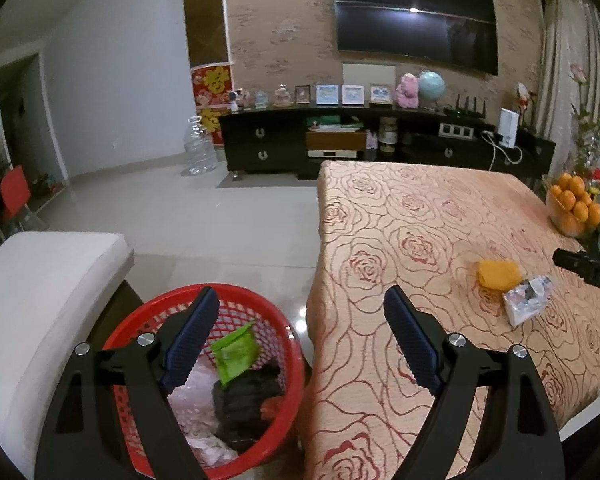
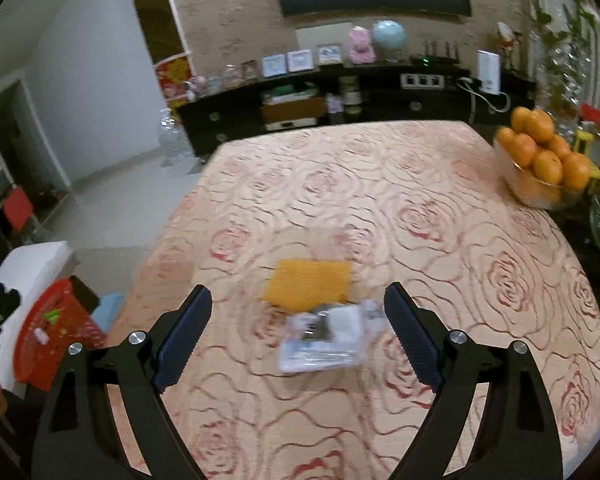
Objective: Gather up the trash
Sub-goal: 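Move both open tools back to the remaining trash on the table, then grasp the cat-print wipes packet with the right tool while the left tool grasps the yellow sponge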
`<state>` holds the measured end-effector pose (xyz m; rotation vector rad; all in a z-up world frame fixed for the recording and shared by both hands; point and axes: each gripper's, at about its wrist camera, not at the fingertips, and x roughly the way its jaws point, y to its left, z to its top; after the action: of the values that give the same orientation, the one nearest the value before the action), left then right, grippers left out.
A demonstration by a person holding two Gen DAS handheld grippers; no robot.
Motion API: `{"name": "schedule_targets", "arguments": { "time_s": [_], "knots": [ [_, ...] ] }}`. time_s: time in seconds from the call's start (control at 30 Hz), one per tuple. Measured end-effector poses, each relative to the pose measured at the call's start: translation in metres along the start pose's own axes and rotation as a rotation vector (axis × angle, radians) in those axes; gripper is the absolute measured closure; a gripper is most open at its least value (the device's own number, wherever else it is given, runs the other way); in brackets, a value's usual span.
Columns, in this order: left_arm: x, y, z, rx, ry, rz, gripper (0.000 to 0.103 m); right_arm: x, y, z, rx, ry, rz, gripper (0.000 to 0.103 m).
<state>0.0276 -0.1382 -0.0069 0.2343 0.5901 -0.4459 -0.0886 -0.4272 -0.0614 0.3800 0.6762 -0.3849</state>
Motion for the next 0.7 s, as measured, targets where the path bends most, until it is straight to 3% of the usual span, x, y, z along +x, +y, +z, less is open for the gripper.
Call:
{"name": "schedule_targets", "arguments": {
  "time_s": [0.27,0.7],
  "knots": [
    [0.004,-0.022,0.001,0.031,0.003,-0.017,0.022,0.045,-0.01,-0.02,-0.01,0.094,-0.041,0.017],
    [0.004,-0.028,-0.002,0.047,0.008,-0.027,0.022,0.095,-0.001,-0.039,-0.109,0.165,-0.146,0.013]
  ]
}}
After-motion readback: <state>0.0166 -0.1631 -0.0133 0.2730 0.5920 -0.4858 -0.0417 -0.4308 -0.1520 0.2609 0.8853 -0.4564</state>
